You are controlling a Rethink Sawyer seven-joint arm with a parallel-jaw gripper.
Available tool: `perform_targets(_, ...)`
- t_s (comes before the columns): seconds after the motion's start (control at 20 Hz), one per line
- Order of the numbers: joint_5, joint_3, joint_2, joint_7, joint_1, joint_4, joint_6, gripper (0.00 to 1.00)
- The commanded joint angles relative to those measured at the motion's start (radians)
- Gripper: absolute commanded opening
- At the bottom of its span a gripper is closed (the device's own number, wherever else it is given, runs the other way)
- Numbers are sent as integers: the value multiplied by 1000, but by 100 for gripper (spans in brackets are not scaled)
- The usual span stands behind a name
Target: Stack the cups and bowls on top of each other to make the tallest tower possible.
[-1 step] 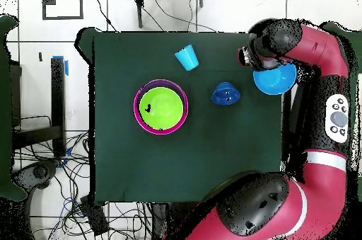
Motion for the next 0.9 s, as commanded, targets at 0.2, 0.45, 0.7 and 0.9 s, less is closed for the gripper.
perform_targets(0.2, -37, 3, -13, -153, 2, 122, -73, 100)
perform_targets(0.45, -41, 5, -12, -155, -2, 130, -95, 100)
perform_targets(0.7, -43, 11, 1, -173, -9, 121, -109, 100)
perform_targets(0.9, -43, 11, 5, -182, -9, 109, -105, 100)
